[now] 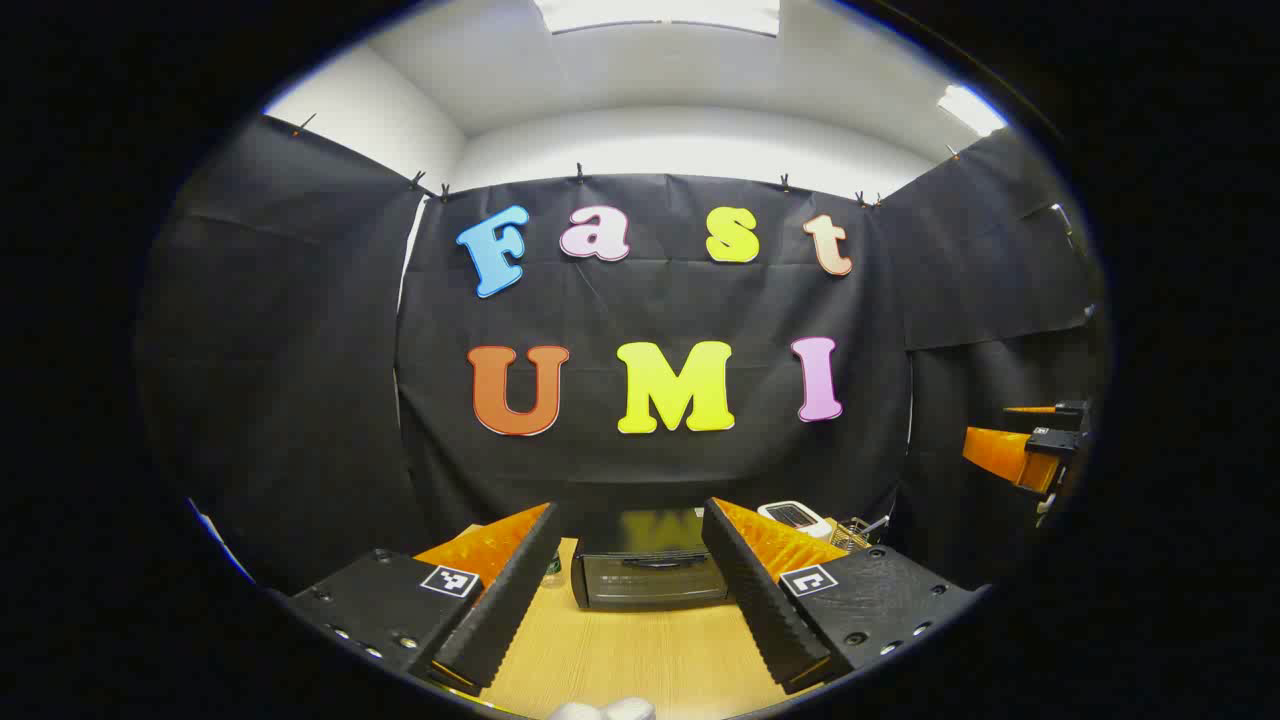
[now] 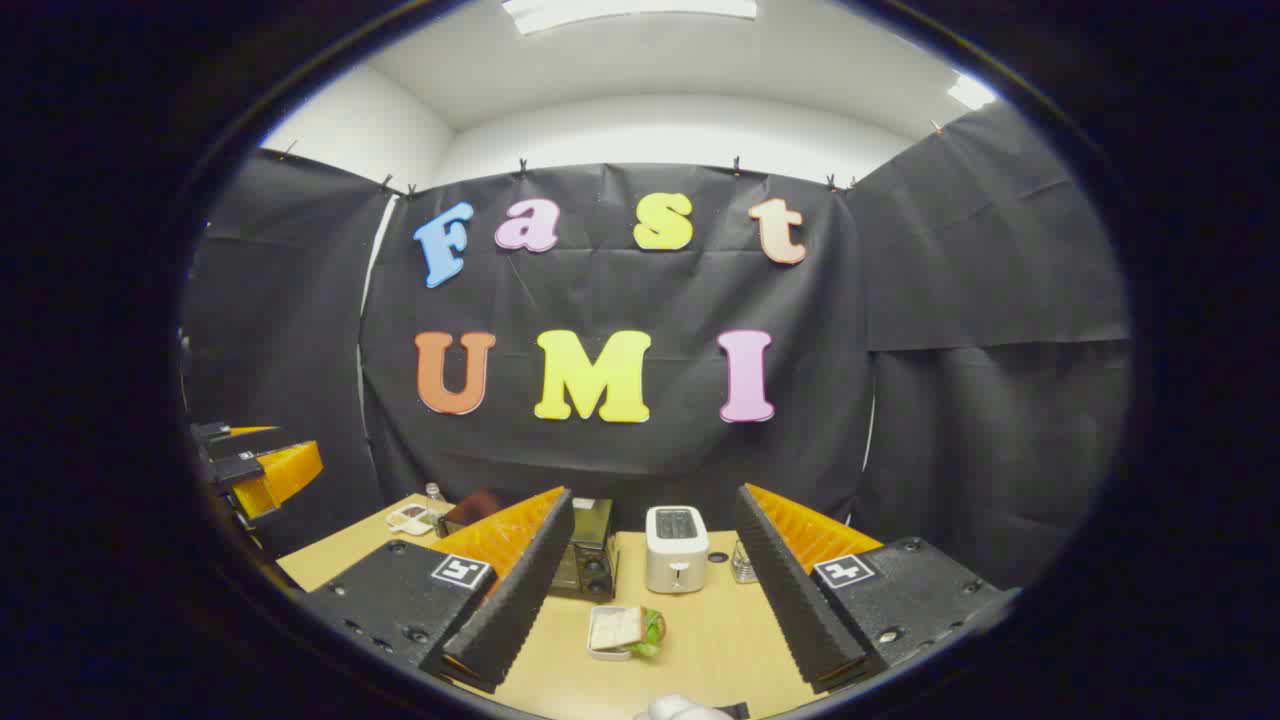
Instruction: Open the electric oven with the left hand, put the food in, and close the electric oven.
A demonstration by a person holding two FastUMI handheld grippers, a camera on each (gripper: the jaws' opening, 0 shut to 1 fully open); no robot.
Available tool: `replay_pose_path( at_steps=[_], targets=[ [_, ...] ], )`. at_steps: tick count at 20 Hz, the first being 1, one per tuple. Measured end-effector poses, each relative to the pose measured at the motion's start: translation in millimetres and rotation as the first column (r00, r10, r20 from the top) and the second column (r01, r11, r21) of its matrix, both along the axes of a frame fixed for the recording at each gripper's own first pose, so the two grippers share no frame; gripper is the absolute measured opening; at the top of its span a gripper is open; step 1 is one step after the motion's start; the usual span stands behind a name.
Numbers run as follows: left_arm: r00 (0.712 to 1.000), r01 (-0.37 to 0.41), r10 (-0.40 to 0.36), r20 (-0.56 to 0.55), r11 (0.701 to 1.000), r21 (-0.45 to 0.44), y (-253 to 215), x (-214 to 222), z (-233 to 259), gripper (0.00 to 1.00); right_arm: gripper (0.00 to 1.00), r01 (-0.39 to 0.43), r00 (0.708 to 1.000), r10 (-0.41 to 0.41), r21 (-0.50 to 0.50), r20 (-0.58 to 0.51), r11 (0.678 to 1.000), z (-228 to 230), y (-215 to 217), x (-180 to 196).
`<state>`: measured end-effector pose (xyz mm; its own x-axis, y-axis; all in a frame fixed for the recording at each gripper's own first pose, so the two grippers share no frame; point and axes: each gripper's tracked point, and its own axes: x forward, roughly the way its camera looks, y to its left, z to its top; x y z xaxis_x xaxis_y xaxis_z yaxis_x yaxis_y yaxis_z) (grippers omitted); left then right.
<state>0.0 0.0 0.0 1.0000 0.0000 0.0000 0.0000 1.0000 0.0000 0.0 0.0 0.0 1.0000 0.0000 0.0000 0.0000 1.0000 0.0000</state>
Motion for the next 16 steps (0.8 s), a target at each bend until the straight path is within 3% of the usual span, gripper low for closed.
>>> replay_pose_path(
  at_steps=[6,7,9,11,12,16],
  targets=[
    [1.0,-0.003,0.003,0.004,1.0,0.009,4,8,-2,0.94,0.94,0.014,1.0,-0.014,-0.015,-0.004,1.0,-1,-2,2],
    [1.0,-0.003,0.003,0.0,1.0,0.008,5,10,-2,0.93,1.0,0.017,1.0,-0.017,-0.019,-0.001,1.0,0,-3,3],
    [1.0,-0.002,0.002,0.0,1.0,0.004,5,13,-3,0.94,0.94,0.018,1.0,-0.017,-0.032,0.001,0.999,1,-3,6],
    [1.0,-0.001,0.001,0.002,1.0,0.007,5,16,-4,0.94,1.0,0.017,1.0,-0.016,-0.043,0.005,0.999,3,-2,8],
    [1.0,0.0,0.0,0.001,1.0,0.011,5,18,-6,0.94,0.94,0.015,1.0,-0.015,-0.045,0.005,0.999,3,-1,9],
    [1.0,0.012,-0.012,-0.027,1.0,-0.002,1,31,-17,0.94,0.94,0.012,1.0,-0.011,-0.048,0.009,0.999,5,-2,16]
  ],
)
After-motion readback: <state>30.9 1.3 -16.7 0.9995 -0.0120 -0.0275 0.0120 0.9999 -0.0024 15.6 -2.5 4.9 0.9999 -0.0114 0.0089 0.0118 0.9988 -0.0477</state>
